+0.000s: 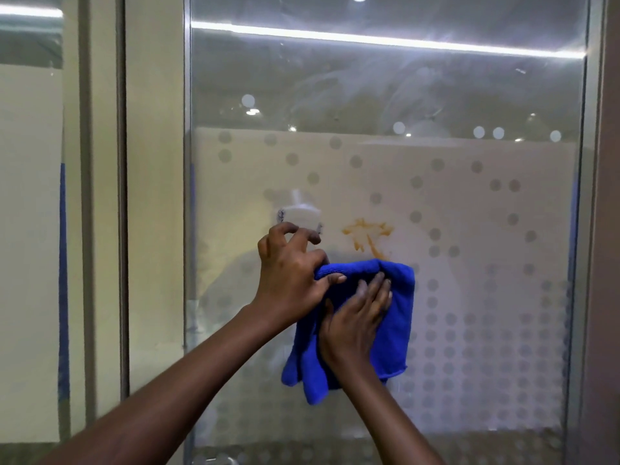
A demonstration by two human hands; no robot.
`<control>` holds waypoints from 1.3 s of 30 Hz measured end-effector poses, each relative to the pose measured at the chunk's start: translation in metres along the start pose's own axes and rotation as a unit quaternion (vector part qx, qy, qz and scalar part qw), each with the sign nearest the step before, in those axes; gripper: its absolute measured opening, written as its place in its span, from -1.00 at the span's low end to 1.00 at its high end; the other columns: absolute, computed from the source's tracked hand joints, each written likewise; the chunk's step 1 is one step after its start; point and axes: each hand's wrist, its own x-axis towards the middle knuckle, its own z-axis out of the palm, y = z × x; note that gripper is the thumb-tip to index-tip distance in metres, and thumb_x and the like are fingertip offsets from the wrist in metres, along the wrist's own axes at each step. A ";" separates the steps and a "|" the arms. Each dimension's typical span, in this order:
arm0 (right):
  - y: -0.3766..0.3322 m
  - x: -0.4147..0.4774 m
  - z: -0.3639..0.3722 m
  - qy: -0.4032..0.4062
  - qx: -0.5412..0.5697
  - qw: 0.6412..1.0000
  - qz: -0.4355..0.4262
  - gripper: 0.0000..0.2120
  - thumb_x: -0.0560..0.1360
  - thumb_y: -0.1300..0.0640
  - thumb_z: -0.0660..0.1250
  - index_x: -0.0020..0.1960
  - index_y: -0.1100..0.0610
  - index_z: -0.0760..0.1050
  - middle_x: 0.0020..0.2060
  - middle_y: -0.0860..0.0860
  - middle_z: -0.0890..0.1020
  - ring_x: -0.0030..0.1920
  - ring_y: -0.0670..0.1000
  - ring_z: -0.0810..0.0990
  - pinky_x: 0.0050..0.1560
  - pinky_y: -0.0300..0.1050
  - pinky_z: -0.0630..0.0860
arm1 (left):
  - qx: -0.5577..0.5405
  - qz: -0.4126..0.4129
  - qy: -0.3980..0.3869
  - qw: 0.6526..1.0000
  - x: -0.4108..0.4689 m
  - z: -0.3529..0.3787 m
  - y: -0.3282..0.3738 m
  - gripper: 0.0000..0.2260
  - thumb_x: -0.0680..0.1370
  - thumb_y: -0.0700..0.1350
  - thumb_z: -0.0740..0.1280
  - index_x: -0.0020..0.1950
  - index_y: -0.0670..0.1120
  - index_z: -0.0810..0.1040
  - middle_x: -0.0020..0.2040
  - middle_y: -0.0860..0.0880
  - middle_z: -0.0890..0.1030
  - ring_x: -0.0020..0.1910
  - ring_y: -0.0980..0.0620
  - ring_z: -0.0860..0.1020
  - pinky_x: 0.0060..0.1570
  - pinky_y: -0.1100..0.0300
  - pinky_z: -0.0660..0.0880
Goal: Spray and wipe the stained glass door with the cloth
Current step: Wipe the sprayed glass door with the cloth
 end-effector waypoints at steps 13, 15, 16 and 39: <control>0.026 0.037 -0.017 0.006 -0.130 0.991 0.004 0.28 0.21 -0.20 0.37 0.47 0.21 -0.52 0.52 0.24 -0.18 0.54 0.17 -0.27 0.53 0.09 -0.24 | 0.205 0.047 -0.029 0.977 -0.033 -0.009 -0.124 -0.25 0.51 0.25 0.18 0.44 -0.32 0.20 0.48 -0.35 0.23 0.49 -0.40 0.06 0.41 -0.36 0.08; 0.023 0.048 -0.021 0.012 -0.120 0.993 0.005 0.26 0.25 -0.16 0.45 0.48 0.20 -0.45 0.52 0.25 -0.17 0.54 0.23 -0.18 0.54 0.16 -0.14 | 0.223 0.064 -0.053 0.971 -0.031 -0.008 -0.133 -0.20 0.51 0.28 0.16 0.50 -0.30 0.12 0.51 -0.35 0.15 0.50 -0.41 0.02 0.40 -0.39 0.05; 0.020 0.054 -0.023 0.017 -0.118 0.993 0.006 0.24 0.26 -0.15 0.46 0.49 0.22 -0.41 0.52 0.28 -0.15 0.54 0.25 -0.16 0.53 0.19 -0.12 | 0.226 0.065 -0.057 0.970 -0.030 -0.007 -0.136 -0.18 0.51 0.30 0.15 0.51 -0.30 0.10 0.51 -0.36 0.13 0.50 -0.41 0.01 0.40 -0.40 0.05; -0.111 0.089 0.022 -0.018 -0.207 0.956 -0.209 -0.23 0.46 -0.40 0.04 0.56 -0.12 -0.07 0.52 0.39 -0.06 0.50 0.44 -0.12 0.44 0.43 -0.16 | 0.006 0.091 0.003 0.996 -0.034 -0.008 -0.146 -0.25 0.55 0.30 -0.05 0.49 -0.27 0.07 0.50 -0.35 0.15 0.51 -0.35 0.05 0.42 -0.39 0.01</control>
